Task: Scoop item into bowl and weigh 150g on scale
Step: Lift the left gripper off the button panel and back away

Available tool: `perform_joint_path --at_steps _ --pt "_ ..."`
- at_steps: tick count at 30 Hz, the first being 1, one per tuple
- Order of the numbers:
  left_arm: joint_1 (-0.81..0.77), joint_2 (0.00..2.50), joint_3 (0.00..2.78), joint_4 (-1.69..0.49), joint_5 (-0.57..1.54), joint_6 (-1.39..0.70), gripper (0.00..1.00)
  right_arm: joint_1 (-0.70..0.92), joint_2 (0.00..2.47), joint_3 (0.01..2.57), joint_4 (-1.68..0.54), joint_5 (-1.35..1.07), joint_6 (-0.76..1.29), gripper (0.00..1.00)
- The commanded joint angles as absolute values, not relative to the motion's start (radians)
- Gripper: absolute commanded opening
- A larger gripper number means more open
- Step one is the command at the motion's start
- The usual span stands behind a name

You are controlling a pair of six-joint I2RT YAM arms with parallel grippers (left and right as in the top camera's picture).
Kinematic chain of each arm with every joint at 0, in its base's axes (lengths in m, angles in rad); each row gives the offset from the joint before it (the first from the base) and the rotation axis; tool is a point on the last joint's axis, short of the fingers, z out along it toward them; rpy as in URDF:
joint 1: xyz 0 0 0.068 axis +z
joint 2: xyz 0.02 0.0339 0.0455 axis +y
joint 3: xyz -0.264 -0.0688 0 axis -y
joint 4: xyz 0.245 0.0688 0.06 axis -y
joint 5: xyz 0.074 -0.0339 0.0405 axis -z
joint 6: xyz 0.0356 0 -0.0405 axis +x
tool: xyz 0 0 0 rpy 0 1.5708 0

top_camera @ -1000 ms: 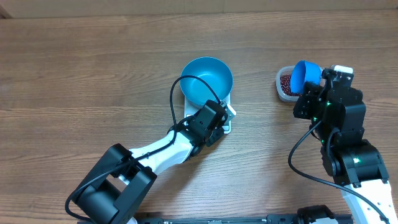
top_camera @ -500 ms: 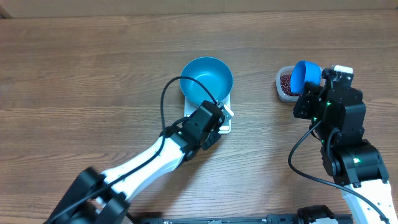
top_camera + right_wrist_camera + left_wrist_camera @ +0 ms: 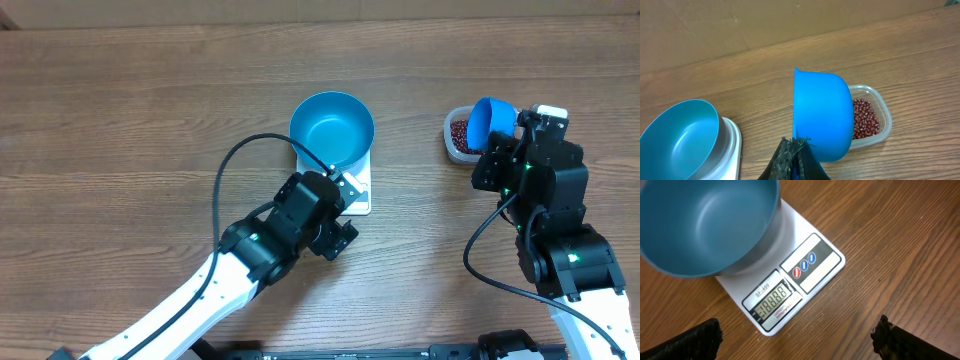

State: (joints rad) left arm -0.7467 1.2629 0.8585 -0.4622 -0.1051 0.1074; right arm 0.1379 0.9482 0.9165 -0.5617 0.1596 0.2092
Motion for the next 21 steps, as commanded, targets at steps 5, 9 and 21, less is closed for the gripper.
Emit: perform_joint_path --at_steps 5,9,21 --pt "-0.750 1.159 0.855 -0.467 -0.112 0.043 1.00 0.135 0.945 0.951 -0.568 0.155 0.209 0.04" --pt "-0.735 1.118 0.855 -0.467 -0.114 0.012 0.99 0.136 0.945 0.951 -0.578 0.155 0.209 0.04" --pt "-0.633 0.979 0.855 -0.568 -0.048 -0.031 1.00 0.135 0.945 0.951 -0.578 0.155 0.209 0.04"
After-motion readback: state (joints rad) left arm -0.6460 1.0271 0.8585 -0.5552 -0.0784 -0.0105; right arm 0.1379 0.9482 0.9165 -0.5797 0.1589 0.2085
